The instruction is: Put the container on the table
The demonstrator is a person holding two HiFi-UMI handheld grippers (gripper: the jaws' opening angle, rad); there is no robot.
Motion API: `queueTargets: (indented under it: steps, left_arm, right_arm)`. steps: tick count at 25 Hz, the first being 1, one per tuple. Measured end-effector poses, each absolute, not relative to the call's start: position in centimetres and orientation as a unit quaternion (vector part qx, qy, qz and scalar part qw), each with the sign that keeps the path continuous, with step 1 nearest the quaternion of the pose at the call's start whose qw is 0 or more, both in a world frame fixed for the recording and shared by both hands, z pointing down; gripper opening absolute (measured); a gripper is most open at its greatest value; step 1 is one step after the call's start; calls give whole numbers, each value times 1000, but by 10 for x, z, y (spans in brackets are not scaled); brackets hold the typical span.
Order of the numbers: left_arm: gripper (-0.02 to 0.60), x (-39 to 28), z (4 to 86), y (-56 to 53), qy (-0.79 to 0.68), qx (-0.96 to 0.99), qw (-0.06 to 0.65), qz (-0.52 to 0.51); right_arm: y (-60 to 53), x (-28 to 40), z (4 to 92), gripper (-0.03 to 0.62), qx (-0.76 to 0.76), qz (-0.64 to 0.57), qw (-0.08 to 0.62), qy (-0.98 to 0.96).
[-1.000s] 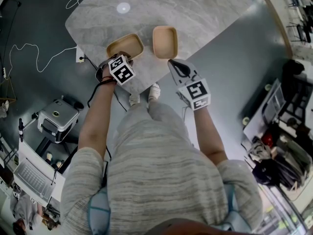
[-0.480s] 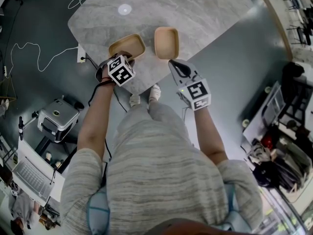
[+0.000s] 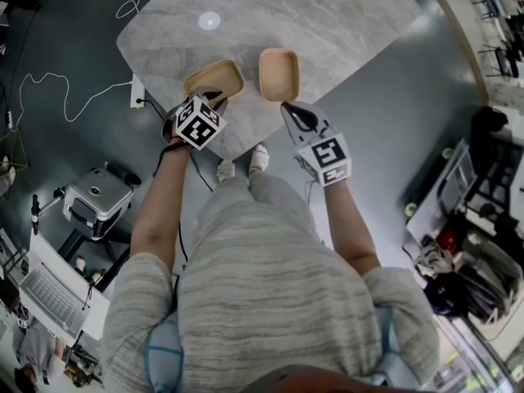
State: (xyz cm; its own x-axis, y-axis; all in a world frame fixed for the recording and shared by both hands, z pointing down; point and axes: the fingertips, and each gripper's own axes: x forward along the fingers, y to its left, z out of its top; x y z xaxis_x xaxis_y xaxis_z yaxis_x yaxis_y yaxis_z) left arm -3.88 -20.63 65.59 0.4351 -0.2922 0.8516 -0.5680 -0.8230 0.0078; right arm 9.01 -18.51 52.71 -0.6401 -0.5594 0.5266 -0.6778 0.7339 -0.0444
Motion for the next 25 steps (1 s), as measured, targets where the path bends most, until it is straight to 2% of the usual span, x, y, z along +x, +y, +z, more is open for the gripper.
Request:
queueTargets:
  steps: [21, 25]
  left_arm:
    - [49, -26, 615, -182, -288, 856, 125, 410]
    - [5, -22, 605, -177, -294, 863, 115, 394]
  right_arm:
    - [-167, 75, 515, 2, 327, 110, 249, -905]
    - [-162, 74, 514, 2, 322, 109, 250, -907]
